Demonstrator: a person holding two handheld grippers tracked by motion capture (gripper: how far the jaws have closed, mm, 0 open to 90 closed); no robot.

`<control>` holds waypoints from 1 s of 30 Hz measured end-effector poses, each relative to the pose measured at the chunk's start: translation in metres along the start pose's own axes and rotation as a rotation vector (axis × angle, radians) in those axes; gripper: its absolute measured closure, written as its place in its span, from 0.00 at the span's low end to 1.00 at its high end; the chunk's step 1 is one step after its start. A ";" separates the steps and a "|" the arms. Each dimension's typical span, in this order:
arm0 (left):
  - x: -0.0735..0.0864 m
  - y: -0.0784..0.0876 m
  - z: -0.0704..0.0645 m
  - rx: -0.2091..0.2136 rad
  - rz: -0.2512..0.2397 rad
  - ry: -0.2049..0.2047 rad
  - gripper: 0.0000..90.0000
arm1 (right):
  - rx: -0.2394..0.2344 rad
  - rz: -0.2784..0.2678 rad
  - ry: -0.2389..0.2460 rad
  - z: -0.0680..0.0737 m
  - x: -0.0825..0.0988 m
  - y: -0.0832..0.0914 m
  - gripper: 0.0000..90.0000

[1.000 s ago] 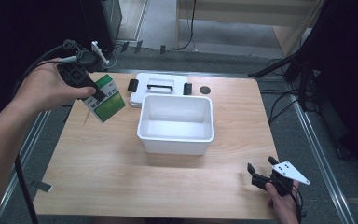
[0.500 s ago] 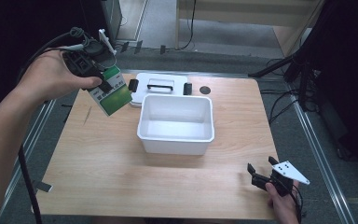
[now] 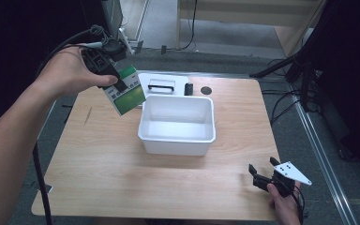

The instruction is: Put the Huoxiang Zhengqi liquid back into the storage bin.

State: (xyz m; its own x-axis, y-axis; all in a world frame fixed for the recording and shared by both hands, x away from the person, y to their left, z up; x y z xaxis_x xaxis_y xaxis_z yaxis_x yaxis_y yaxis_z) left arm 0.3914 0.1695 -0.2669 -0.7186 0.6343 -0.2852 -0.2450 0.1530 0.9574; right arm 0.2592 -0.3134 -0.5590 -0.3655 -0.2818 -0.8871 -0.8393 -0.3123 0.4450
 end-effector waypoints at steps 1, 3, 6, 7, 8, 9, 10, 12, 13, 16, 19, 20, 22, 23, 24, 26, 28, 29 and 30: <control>-0.001 0.001 -0.001 0.003 0.000 -0.005 0.72 | 0.000 0.000 -0.001 0.000 0.000 0.000 0.14; -0.003 0.001 -0.002 0.011 -0.008 -0.016 0.72 | 0.000 0.000 -0.002 0.000 0.000 0.000 0.14; -0.006 0.001 -0.006 0.018 -0.025 -0.032 0.72 | 0.000 0.000 -0.001 0.000 0.000 0.000 0.14; -0.008 0.000 -0.008 0.022 -0.028 -0.040 0.72 | 0.000 0.001 -0.002 0.000 0.000 0.000 0.14; -0.008 0.000 -0.008 0.022 -0.028 -0.040 0.72 | 0.000 0.001 -0.002 0.000 0.000 0.000 0.14; -0.009 -0.001 -0.009 0.023 -0.025 -0.050 0.72 | -0.001 0.000 -0.002 0.000 0.000 0.000 0.14; -0.010 -0.001 -0.010 0.028 -0.027 -0.049 0.72 | -0.001 0.001 -0.006 0.000 0.000 0.000 0.14; -0.012 -0.002 -0.012 0.032 -0.026 -0.056 0.72 | -0.001 0.001 -0.005 0.000 0.000 0.000 0.14; -0.013 -0.003 -0.012 0.035 -0.028 -0.061 0.72 | 0.000 0.002 -0.007 0.000 0.000 0.000 0.14; -0.015 -0.005 -0.016 0.041 -0.027 -0.069 0.72 | 0.001 0.002 -0.009 0.000 0.000 0.000 0.14; -0.017 -0.006 -0.019 0.039 -0.020 -0.081 0.72 | 0.000 0.002 -0.009 0.000 0.000 0.000 0.14; -0.018 -0.007 -0.022 0.037 -0.020 -0.086 0.72 | -0.001 0.002 -0.009 0.000 0.000 0.000 0.14; -0.019 -0.008 -0.024 0.037 -0.018 -0.093 0.72 | -0.001 0.002 -0.008 0.000 0.000 0.000 0.14; -0.020 -0.008 -0.026 0.038 -0.023 -0.093 0.73 | -0.002 0.001 -0.008 0.000 0.000 0.000 0.14; -0.021 -0.008 -0.027 0.040 -0.023 -0.093 0.73 | -0.002 0.001 -0.007 0.000 0.000 0.000 0.14; -0.023 -0.009 -0.032 0.043 -0.025 -0.100 0.73 | -0.004 0.003 -0.007 0.000 0.000 0.000 0.14; -0.026 -0.011 -0.037 0.046 -0.024 -0.111 0.73 | -0.004 0.003 -0.009 0.000 0.000 0.000 0.14; -0.028 -0.012 -0.042 0.051 -0.023 -0.120 0.73 | -0.005 0.003 -0.009 0.000 0.000 0.000 0.14; -0.028 -0.012 -0.042 0.051 -0.023 -0.120 0.73 | -0.005 0.003 -0.009 0.000 0.000 0.000 0.14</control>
Point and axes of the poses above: each handheld gripper's, and its own axes: y roughly backward along the jaws, x roughly out of its underside, z roughly to its left, the point moved 3 cm from there along -y, roughly forward along the jaws, and after that the axes turned 8 degrees about y, right-handed, at the moved point
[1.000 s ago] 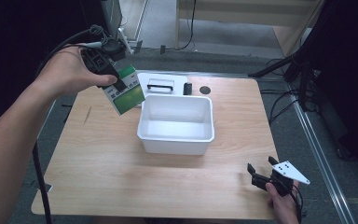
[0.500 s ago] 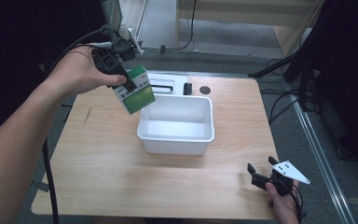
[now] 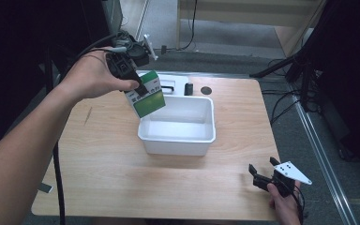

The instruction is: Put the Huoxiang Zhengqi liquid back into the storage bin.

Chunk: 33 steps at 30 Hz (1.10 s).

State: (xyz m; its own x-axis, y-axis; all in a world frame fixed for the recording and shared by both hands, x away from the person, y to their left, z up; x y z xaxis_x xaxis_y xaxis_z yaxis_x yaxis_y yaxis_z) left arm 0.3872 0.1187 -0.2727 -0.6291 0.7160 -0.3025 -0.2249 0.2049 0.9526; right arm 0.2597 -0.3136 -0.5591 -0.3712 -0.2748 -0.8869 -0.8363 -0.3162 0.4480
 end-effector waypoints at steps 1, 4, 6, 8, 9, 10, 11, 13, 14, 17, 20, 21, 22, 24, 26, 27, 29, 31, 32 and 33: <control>-0.003 -0.003 -0.004 0.004 0.002 -0.014 0.72 | 0.000 0.000 0.000 0.000 0.000 0.000 0.14; -0.005 -0.006 -0.007 0.009 0.008 -0.026 0.72 | 0.001 0.001 0.001 0.000 0.000 0.000 0.14; -0.006 -0.009 -0.010 0.014 0.010 -0.034 0.72 | 0.000 0.000 0.000 0.000 0.000 0.000 0.14; -0.007 -0.013 -0.011 0.018 0.010 -0.040 0.72 | 0.001 0.000 0.000 0.000 0.000 0.000 0.14; -0.007 -0.015 -0.011 0.016 0.011 -0.048 0.72 | 0.000 0.000 0.000 0.000 0.000 0.000 0.14; -0.007 -0.017 -0.011 0.015 0.012 -0.058 0.72 | 0.000 0.000 -0.001 0.000 0.000 0.000 0.14; -0.006 -0.018 -0.011 0.015 0.012 -0.057 0.72 | 0.001 0.000 -0.001 0.000 0.000 0.000 0.14; -0.005 -0.022 -0.011 0.017 0.009 -0.069 0.72 | 0.000 0.000 -0.001 0.000 0.000 0.000 0.14; -0.005 -0.024 -0.011 0.018 0.009 -0.078 0.72 | -0.001 -0.001 0.000 0.000 0.000 0.000 0.14; -0.003 -0.031 -0.012 0.017 0.014 -0.091 0.72 | 0.000 0.001 -0.001 0.000 0.000 0.000 0.14; -0.002 -0.039 -0.014 0.013 0.028 -0.112 0.72 | -0.001 0.002 -0.002 0.000 0.000 0.000 0.14; -0.002 -0.040 -0.014 0.013 0.029 -0.120 0.72 | -0.001 0.004 -0.002 0.000 0.000 0.000 0.14; -0.001 -0.042 -0.015 0.014 0.033 -0.132 0.72 | -0.001 0.004 -0.002 0.000 0.000 0.000 0.14; 0.000 -0.047 -0.017 0.014 0.038 -0.156 0.72 | 0.000 0.003 -0.001 0.000 0.000 0.000 0.14; 0.001 -0.050 -0.017 0.019 0.040 -0.164 0.72 | -0.001 0.003 -0.002 0.000 0.000 0.000 0.14; 0.002 -0.051 -0.017 0.020 0.045 -0.172 0.72 | -0.001 0.004 -0.003 0.000 0.000 0.000 0.14; 0.003 -0.054 -0.017 0.023 0.037 -0.171 0.72 | -0.002 0.003 -0.004 0.000 0.000 0.000 0.14; 0.004 -0.056 -0.016 0.023 0.038 -0.198 0.72 | -0.002 0.002 -0.003 0.000 0.000 0.000 0.14; 0.005 -0.058 -0.015 0.023 0.036 -0.203 0.72 | -0.003 0.002 -0.002 0.000 0.000 0.000 0.14; 0.006 -0.060 -0.016 0.022 0.034 -0.204 0.72 | -0.003 0.002 -0.003 0.000 0.000 0.000 0.14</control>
Point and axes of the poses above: each handheld gripper's, and its own axes: y roughly backward along the jaws, x roughly out of its underside, z roughly to its left, the point moved 3 cm from there along -y, roughly forward along the jaws, and after that the axes turned 8 degrees about y, right-handed, at the moved point
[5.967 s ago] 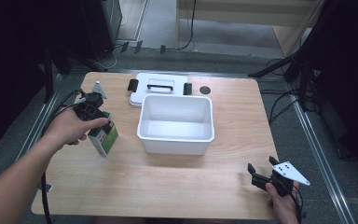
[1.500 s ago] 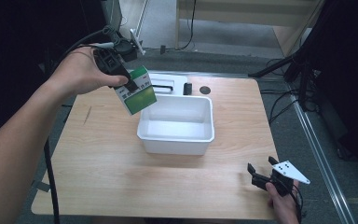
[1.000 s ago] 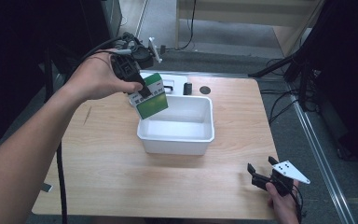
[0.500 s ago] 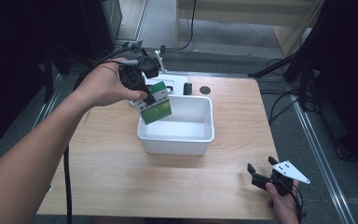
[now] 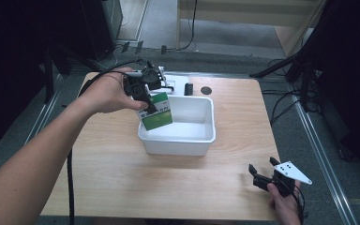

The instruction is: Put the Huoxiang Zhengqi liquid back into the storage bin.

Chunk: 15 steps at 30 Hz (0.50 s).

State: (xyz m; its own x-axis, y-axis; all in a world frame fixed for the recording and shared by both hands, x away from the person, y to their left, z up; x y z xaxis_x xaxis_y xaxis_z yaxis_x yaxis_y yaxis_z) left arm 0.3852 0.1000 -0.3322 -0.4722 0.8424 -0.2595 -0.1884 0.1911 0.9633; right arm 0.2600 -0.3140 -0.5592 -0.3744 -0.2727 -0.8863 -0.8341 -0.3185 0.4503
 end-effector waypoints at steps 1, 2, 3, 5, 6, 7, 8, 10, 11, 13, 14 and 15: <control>0.000 -0.002 0.000 0.001 0.002 -0.007 0.72 | 0.000 0.000 0.000 0.000 0.000 0.000 0.14; 0.000 -0.003 0.000 0.004 0.003 -0.006 0.72 | 0.000 0.001 0.000 0.000 0.000 0.000 0.14; 0.001 -0.005 -0.001 0.005 0.005 -0.005 0.72 | -0.001 0.001 0.000 0.000 0.000 0.000 0.14; 0.001 -0.010 -0.001 0.010 0.010 -0.021 0.72 | -0.003 0.001 0.000 0.000 0.000 0.000 0.14; 0.001 -0.010 -0.001 0.010 0.010 -0.021 0.72 | -0.003 0.001 0.000 0.000 0.000 0.000 0.14; 0.001 -0.012 -0.001 0.010 0.013 -0.027 0.72 | -0.003 0.001 0.000 0.000 0.000 0.000 0.14; 0.002 -0.014 -0.001 0.011 0.015 -0.030 0.72 | -0.003 0.001 0.000 0.000 0.000 0.000 0.14; 0.002 -0.018 -0.001 0.016 0.018 -0.031 0.72 | -0.003 -0.004 -0.006 0.000 0.000 0.001 0.14; 0.002 -0.020 -0.001 0.016 0.019 -0.032 0.72 | -0.005 -0.004 -0.010 0.000 0.000 0.001 0.14; 0.002 -0.026 -0.001 0.020 0.027 -0.043 0.72 | -0.005 -0.001 -0.008 0.000 0.000 0.000 0.14; 0.002 -0.026 -0.001 0.020 0.027 -0.043 0.72 | -0.005 -0.001 -0.008 0.000 0.000 0.000 0.14; 0.002 -0.029 -0.001 0.021 0.029 -0.047 0.72 | -0.005 -0.001 -0.006 0.000 0.000 0.000 0.14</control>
Point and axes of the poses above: each handheld gripper's, and its own axes: y roughly backward along the jaws, x roughly out of its underside, z roughly to its left, the point moved 3 cm from there along -y, roughly forward along the jaws, and after that the axes turned 8 degrees about y, right-handed, at the moved point
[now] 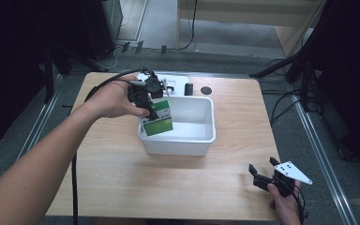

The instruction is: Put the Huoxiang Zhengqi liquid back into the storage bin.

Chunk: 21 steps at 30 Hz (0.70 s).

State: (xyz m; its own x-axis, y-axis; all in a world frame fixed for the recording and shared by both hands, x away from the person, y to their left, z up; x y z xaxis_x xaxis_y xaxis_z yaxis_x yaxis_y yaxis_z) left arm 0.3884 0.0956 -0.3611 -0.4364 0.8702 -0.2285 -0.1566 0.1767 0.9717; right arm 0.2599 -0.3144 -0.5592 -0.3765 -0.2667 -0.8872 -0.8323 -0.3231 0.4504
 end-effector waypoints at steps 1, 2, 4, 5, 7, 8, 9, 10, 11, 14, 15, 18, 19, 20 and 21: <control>0.000 0.000 0.000 0.000 0.000 0.000 0.72 | -0.001 0.000 -0.002 0.000 0.000 0.000 0.14; 0.000 -0.003 0.000 0.005 0.004 -0.005 0.72 | 0.000 0.000 -0.004 0.000 0.000 0.000 0.14; 0.000 -0.005 0.000 0.004 0.008 -0.007 0.72 | 0.001 -0.001 -0.003 0.000 0.000 0.000 0.14; 0.000 -0.006 0.001 0.005 0.009 -0.008 0.72 | -0.001 0.000 -0.004 0.000 0.000 0.000 0.14; 0.000 -0.009 0.001 0.008 0.010 -0.006 0.72 | -0.001 0.000 -0.003 0.000 0.000 0.000 0.14; 0.000 -0.010 0.001 0.009 0.012 -0.005 0.71 | -0.001 0.000 -0.003 0.000 0.000 0.000 0.14; 0.000 -0.011 0.001 0.010 0.012 -0.004 0.71 | -0.001 0.000 -0.004 0.000 0.000 0.000 0.14; 0.000 -0.012 0.001 0.012 0.015 -0.004 0.71 | -0.001 0.000 -0.004 0.000 0.000 0.000 0.14; 0.000 -0.015 0.001 0.015 0.017 -0.003 0.71 | -0.002 0.000 -0.003 0.000 0.000 0.000 0.14; 0.001 -0.018 0.000 0.015 0.022 -0.002 0.71 | -0.003 0.001 -0.002 0.000 0.000 0.000 0.14; 0.000 -0.020 -0.001 0.014 0.024 -0.008 0.71 | -0.003 0.001 -0.002 0.000 0.000 0.000 0.14; 0.000 -0.024 -0.003 0.012 0.033 -0.015 0.71 | -0.003 0.000 -0.002 0.000 0.000 0.000 0.14; 0.000 -0.026 -0.003 0.010 0.032 -0.020 0.71 | -0.003 0.000 -0.002 0.000 0.000 0.000 0.14; 0.001 -0.027 -0.003 0.009 0.036 -0.025 0.71 | -0.003 0.001 -0.003 0.000 0.000 0.000 0.14; 0.001 -0.028 -0.003 0.009 0.038 -0.030 0.71 | -0.003 0.001 -0.003 0.000 0.000 0.000 0.14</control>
State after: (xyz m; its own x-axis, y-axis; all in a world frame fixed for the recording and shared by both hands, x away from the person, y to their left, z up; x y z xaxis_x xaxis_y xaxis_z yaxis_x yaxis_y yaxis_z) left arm 0.3898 0.0898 -0.3882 -0.4154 0.8897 -0.1893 -0.1320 0.1470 0.9803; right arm 0.2598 -0.3145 -0.5591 -0.3780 -0.2646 -0.8872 -0.8310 -0.3255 0.4512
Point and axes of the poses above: each handheld gripper's, and its own axes: y roughly backward along the jaws, x roughly out of its underside, z roughly to its left, the point moved 3 cm from there along -y, roughly forward along the jaws, and after that the axes turned 8 degrees about y, right-handed, at the moved point
